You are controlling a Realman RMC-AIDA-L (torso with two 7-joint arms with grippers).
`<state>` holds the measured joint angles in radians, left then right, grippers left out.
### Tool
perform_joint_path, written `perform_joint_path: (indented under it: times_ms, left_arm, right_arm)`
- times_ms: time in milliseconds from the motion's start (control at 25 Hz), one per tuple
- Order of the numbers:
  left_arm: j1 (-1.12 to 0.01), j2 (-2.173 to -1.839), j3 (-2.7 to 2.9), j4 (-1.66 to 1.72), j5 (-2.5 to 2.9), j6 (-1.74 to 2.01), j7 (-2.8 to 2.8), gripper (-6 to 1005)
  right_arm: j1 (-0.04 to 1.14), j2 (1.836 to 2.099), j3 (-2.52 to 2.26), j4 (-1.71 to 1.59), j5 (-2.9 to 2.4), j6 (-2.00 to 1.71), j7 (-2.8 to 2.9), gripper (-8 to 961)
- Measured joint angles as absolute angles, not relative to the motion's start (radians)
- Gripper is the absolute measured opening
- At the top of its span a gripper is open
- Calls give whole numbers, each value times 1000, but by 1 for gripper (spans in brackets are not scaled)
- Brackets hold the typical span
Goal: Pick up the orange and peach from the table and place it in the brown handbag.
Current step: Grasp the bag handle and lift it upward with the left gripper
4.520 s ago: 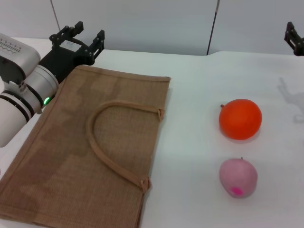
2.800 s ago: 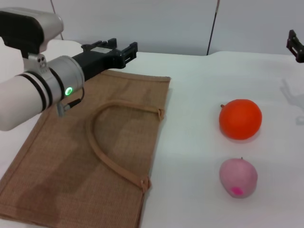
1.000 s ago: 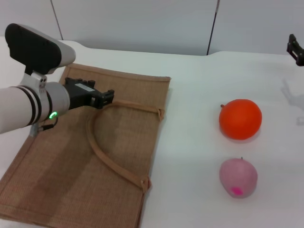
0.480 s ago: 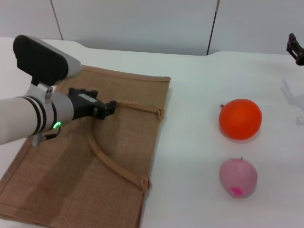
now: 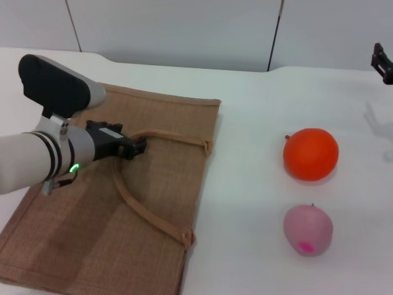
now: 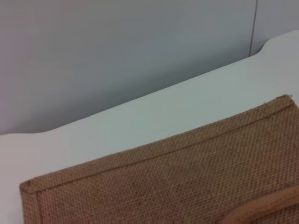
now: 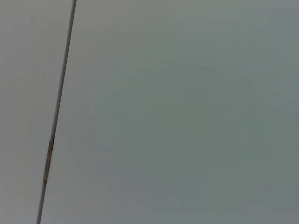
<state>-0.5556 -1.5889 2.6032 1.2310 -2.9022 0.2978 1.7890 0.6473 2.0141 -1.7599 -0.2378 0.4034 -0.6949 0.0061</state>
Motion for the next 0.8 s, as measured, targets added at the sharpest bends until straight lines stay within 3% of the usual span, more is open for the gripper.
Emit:
perform_joint_path:
  times_ms: [200,800]
  left_arm:
    - [-559,-1614,2603,1207,-2902,332,1791,500]
    - [-572,-1646,2601,1170,-2902,326,1793,456]
  right_arm:
    - [647,2014,-1759,-238,403,-695,6,772]
    - [647,2014,-1760,-238,403,-695,6,772]
